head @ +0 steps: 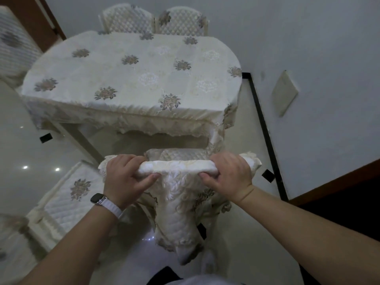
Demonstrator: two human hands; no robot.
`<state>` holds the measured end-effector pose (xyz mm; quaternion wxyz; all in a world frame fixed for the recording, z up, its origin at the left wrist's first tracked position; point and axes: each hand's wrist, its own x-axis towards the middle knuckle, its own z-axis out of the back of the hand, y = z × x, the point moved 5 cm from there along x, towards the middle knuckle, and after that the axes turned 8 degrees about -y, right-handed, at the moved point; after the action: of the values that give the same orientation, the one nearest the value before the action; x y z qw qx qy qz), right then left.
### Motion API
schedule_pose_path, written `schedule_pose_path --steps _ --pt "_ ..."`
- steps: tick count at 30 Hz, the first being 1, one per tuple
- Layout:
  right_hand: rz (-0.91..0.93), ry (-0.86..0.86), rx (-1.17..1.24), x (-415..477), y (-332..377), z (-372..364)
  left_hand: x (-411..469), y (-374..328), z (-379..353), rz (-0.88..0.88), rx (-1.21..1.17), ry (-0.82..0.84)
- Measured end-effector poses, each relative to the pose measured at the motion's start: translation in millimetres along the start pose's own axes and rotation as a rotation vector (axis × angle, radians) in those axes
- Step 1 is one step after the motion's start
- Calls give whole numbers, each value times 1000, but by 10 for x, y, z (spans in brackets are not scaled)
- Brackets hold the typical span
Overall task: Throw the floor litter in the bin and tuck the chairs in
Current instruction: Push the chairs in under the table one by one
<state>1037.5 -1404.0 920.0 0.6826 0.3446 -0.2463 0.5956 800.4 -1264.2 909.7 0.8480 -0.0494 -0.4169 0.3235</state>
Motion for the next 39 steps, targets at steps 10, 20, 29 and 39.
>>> schedule_pose_path --steps 10,20,29,39 --pt "27 -2 -3 360 161 -465 263 501 -7 57 31 28" --pt "-17 -5 -133 774 45 -788 761 862 -214 21 -2 61" --pt "-42 -36 -201 816 148 -965 935 1118 -226 -48 -63 83" --pt "10 -90 -152 829 107 -954 869 1084 -259 -31 -40 59"
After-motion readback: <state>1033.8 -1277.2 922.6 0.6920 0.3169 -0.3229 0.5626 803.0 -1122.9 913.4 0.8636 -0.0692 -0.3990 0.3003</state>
